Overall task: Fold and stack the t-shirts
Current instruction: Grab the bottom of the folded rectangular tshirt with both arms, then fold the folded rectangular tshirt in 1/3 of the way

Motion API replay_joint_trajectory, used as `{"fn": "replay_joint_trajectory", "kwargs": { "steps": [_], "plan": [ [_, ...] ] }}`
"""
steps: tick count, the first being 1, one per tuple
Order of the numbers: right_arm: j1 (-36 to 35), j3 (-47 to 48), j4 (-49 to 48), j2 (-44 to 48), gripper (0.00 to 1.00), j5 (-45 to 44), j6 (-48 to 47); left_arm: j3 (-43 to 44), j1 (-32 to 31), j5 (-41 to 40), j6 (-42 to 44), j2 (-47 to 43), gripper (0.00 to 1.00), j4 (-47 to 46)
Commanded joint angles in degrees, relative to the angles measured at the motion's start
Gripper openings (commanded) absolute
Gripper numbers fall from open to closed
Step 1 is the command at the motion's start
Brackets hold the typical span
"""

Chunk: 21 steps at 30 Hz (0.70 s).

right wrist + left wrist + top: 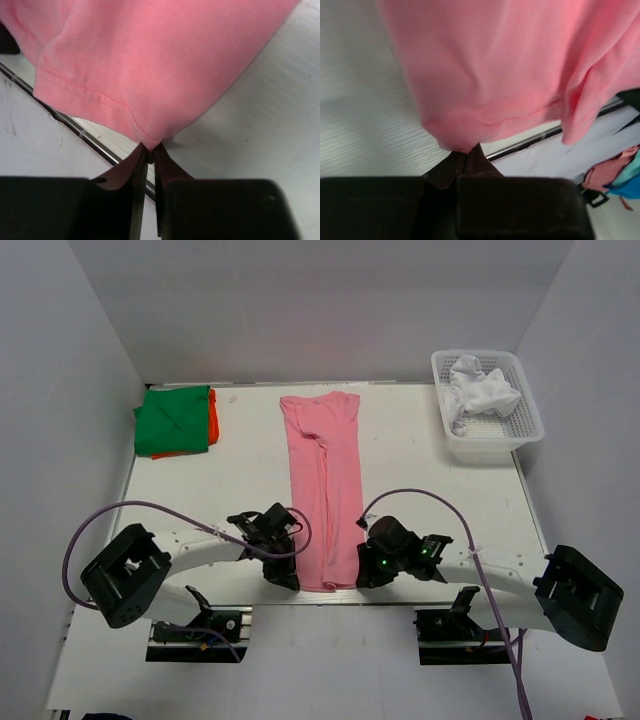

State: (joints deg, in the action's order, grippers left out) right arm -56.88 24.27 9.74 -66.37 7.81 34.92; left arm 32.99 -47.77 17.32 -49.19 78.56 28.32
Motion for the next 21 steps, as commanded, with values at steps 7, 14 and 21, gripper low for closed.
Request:
{"fn": "replay_joint_trajectory", "kwargs": {
  "steps": [7, 14, 21],
  "plan": [
    [0.46, 4.81, 2.83, 3.95, 0.00, -7.55, -1.96, 8.49, -0.22, -14.51, 0.06, -2.97, 0.00, 5.09],
    [1.51, 10.79, 3.09, 7.40, 0.00, -21.58, -2.92, 16.04, 0.31, -15.73, 0.06, -3.51, 0.00, 5.60],
    [5.54, 21.06, 3.01, -0.24, 0.00, -31.80, -7.67, 32.82, 2.76, -26.98, 0.15, 6.32, 0.00, 13.69]
  ]
}}
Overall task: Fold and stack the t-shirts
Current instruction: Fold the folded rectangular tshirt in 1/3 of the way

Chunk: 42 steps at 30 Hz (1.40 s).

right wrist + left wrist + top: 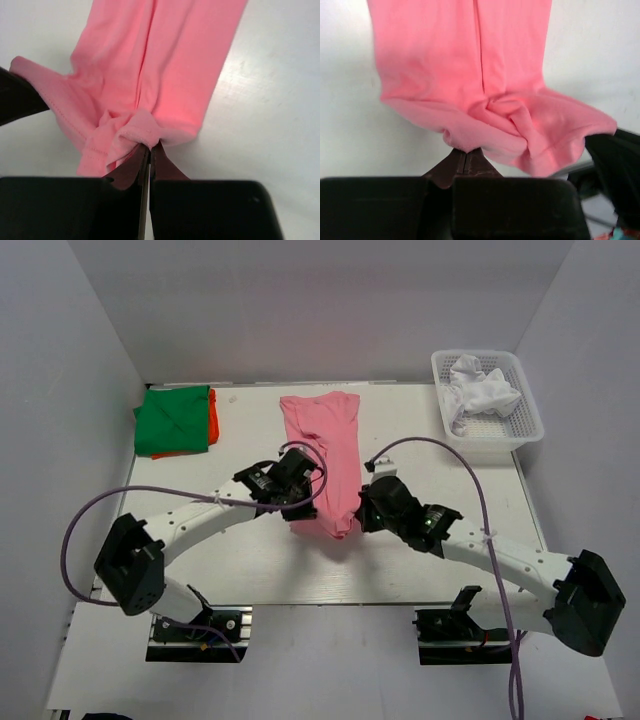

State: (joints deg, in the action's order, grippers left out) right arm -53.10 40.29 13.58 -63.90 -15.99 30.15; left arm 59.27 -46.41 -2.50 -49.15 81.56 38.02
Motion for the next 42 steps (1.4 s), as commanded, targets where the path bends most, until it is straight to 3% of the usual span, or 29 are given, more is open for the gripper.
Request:
{"fn": "replay_joint_trajectory", "kwargs": {
  "steps": [1, 6, 18, 26, 39, 42],
  "plan": [
    [2.56, 5.84, -1.54, -4.20, 0.00, -8.27, -3.51, 8.22, 1.94, -8.12, 0.62, 4.65, 0.00, 4.69],
    [7.56, 12.79, -5.75, -10.61, 0.00, -8.09, -6.77, 20.08, 6.85, -10.07, 2.99, 12.91, 0.00, 7.33],
    [16.89, 26.49, -9.89, -26.09, 0.00, -1.42, -12.22, 35.29, 14.51, -7.25, 9.68, 25.03, 0.00, 6.54],
    [20.67, 32.57, -9.80, -34.71, 0.00, 5.26, -12.66, 38.21, 18.11, -3.83, 11.53, 31.11, 0.00, 4.61],
    [23.57, 37.49, -10.51, -45.78, 0.00, 9.05, -11.87, 40.75, 21.19, 1.45, 9.43, 38.06, 0.00, 1.09],
    [24.10, 39.16, -11.55, -48.67, 0.00, 8.17, -10.82, 40.75, 22.41, 1.45, 6.17, 39.55, 0.09, -0.84]
  ]
}}
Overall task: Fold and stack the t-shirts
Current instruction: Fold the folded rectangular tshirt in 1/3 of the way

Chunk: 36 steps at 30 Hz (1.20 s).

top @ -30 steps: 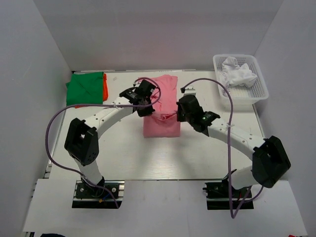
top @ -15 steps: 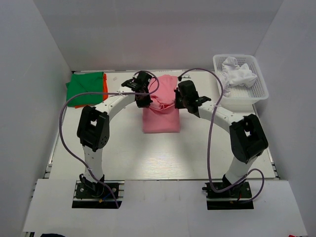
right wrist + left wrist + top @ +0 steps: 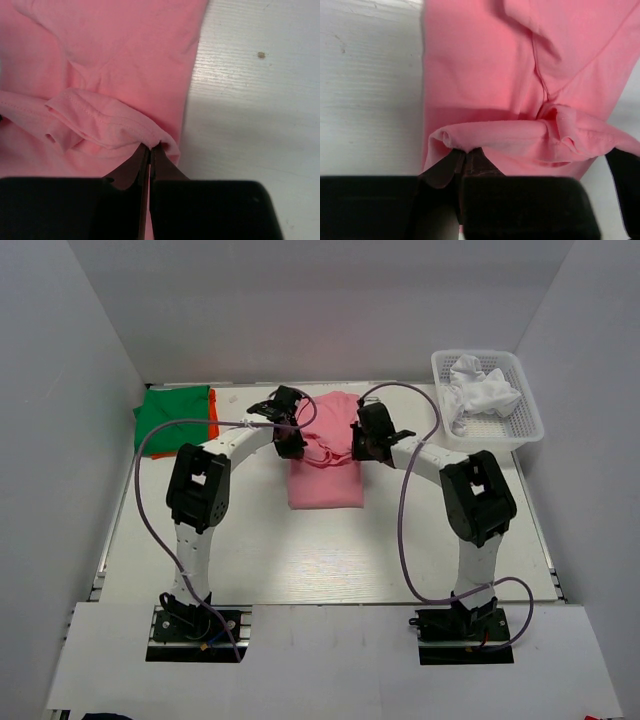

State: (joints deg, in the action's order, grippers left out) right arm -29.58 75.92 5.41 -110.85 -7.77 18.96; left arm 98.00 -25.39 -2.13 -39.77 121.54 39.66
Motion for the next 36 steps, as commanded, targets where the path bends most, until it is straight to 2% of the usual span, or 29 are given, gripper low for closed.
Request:
{"fn": "replay_joint_trajectory", "kwargs": {
  "steps": [1, 2, 3, 4, 5, 6, 8, 9, 11, 14, 15, 17, 19, 20, 21, 24, 31, 36],
  "plan": [
    [0.93, 3.97, -4.35, -2.26, 0.00, -0.57, 0.38, 2.02, 2.26, 1.08, -4.08, 0.27, 0.14, -3.26],
    [1.80, 6.32, -4.70, -2.79, 0.05, -0.84, 0.38, 3.68, 2.88, -0.23, -6.00, 0.28, 0.34, -4.49],
    [1.98, 7.30, -4.62, -4.36, 0.12, -0.76, 0.46, 4.82, 3.58, -0.24, -6.89, 1.15, 0.42, -4.50],
    [2.68, 9.66, -6.45, -4.81, 0.19, -0.84, 0.11, 6.40, 5.33, -0.24, -7.68, 2.46, 0.45, -4.50],
    [3.04, 10.90, -6.29, -5.43, 0.34, -0.58, -0.24, 9.90, 6.22, -0.24, -8.21, 3.00, 0.50, -4.50],
    [3.48, 13.18, -5.68, -6.30, 0.40, -0.06, -0.68, 11.24, 6.92, -0.24, -8.74, 3.01, 0.76, -4.50],
    [4.18, 14.78, -5.50, -5.79, 0.47, 1.00, -1.47, 13.10, 8.86, -0.24, -8.75, 3.01, 0.97, -5.63],
    [4.27, 13.65, -5.50, -4.74, 0.53, 1.70, -1.64, 13.10, 8.86, 0.37, -8.14, 2.22, 1.00, -5.65],
    [4.19, 11.54, -5.76, -2.54, 0.58, 4.42, -3.04, 12.23, 9.65, 0.37, -7.09, 0.73, 1.00, -5.12],
    [3.83, 5.48, -5.67, 1.68, 0.89, 10.37, -3.66, 3.29, 9.65, 0.37, -4.27, -5.76, 1.00, -6.42],
    [3.48, 2.86, -6.11, 2.73, 0.90, 13.71, -3.84, 0.21, 9.65, 0.98, -3.74, -8.05, 1.00, -8.18],
    [2.52, -2.51, -8.13, 5.99, 0.90, 20.90, -4.98, -8.76, 8.43, 0.21, -3.74, -14.81, 1.00, -8.89],
    [0.76, -4.71, -8.92, 7.14, 0.90, 23.32, -6.83, -17.52, 8.42, 0.20, -3.74, -19.30, 1.00, -8.90],
    [-0.11, -4.99, -8.93, 7.14, 0.90, 26.63, -7.27, -20.62, 8.42, 0.72, -4.26, -24.02, 1.00, -9.77],
    [-1.08, -4.91, -9.01, 6.53, 0.90, 27.62, -7.27, -26.66, 8.42, 0.72, -4.26, -26.50, 1.00, -10.30],
    [-2.93, -3.50, -8.40, 3.37, 0.90, 30.71, -8.15, -35.99, 8.42, -0.59, -4.88, -35.47, 1.00, -10.83],
    [-4.96, 3.17, -9.98, -4.88, 0.90, 29.92, -7.10, -44.55, 8.42, -4.63, -6.99, -48.30, 1.00, -3.19],
    [-4.69, 10.73, -14.45, -12.35, 0.90, 28.08, -6.39, -47.45, 8.95, -5.16, -7.52, -50.87, 1.00, -0.82]
  ]
}}
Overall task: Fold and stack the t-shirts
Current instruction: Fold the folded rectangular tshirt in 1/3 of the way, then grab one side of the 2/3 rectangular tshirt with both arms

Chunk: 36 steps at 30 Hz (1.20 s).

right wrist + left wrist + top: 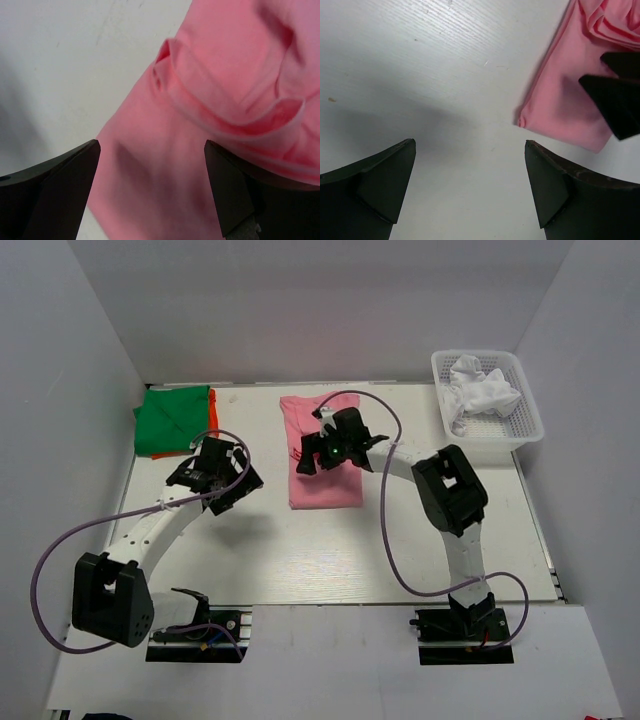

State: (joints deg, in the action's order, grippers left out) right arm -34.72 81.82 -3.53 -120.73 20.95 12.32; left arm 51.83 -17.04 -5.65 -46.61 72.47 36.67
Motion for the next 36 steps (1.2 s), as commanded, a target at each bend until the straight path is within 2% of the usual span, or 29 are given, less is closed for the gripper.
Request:
{"fn": "replay_joint_trajectory", "kwargs": {
  "steps": [1, 6, 10, 12, 15, 17, 19, 20, 21, 24, 27, 32, 34, 36],
  "plan": [
    [0.44, 5.62, -5.87, -3.19, 0.90, -1.34, 0.60, -1.30, 0.60, -1.64, -0.68, -1.80, 1.00, 2.18],
    [1.40, 15.45, -7.02, -7.77, 0.90, -8.11, 2.97, -1.30, 0.07, -1.64, -0.68, -1.80, 1.00, 2.89],
    [2.20, 16.09, -7.38, -7.34, 0.90, -18.20, 11.66, -1.30, 0.07, -0.41, 0.55, -0.40, 1.00, 2.89],
    [3.16, 15.83, -6.67, -6.72, 0.90, -16.83, 14.22, -1.30, 0.07, 2.03, 2.13, 1.26, 1.00, 1.75],
    [3.78, 11.09, -5.01, -2.68, 0.90, -13.31, 14.93, -0.77, -0.45, 6.78, 5.47, 2.67, 1.00, -2.64],
    [4.05, 3.48, -3.95, 3.53, 0.90, -13.74, 14.67, -0.77, -1.06, 9.24, 6.79, 5.22, 1.00, -5.98],
    [4.31, -1.64, -4.11, 9.79, 0.90, -17.60, 15.10, 0.10, -1.68, 10.04, 7.50, 7.85, 1.00, -7.30],
    [4.40, -10.02, -4.55, 13.90, 0.90, -19.18, 15.19, 0.63, -2.47, 10.83, 8.54, 10.65, 1.00, -8.27],
    [4.31, -12.71, -4.64, 18.12, 0.90, -23.89, 15.72, 1.42, -3.00, 11.62, 8.55, 12.16, 1.00, -8.80],
    [4.57, -23.79, -4.56, 25.94, 0.90, -29.02, 15.64, 2.83, -4.66, 12.33, 9.70, 17.68, 0.98, -9.51],
    [5.01, -29.59, -0.10, 28.61, 0.90, -29.92, 15.20, 4.15, -6.25, 12.86, 11.01, 20.78, 0.91, -11.61],
    [4.92, -32.95, 1.86, 28.71, 0.90, -21.57, 12.47, 8.45, -8.45, 12.95, 12.77, 27.10, 0.76, -12.93],
    [4.75, -33.22, 2.47, 28.53, 0.90, -18.59, 12.03, 9.86, -9.07, 12.34, 12.77, 28.43, 0.62, -12.33],
    [4.75, -33.65, 2.21, 28.44, 0.88, -17.01, 11.77, 9.87, -9.77, 11.45, 13.29, 29.83, 0.52, -12.32]
  ]
}}
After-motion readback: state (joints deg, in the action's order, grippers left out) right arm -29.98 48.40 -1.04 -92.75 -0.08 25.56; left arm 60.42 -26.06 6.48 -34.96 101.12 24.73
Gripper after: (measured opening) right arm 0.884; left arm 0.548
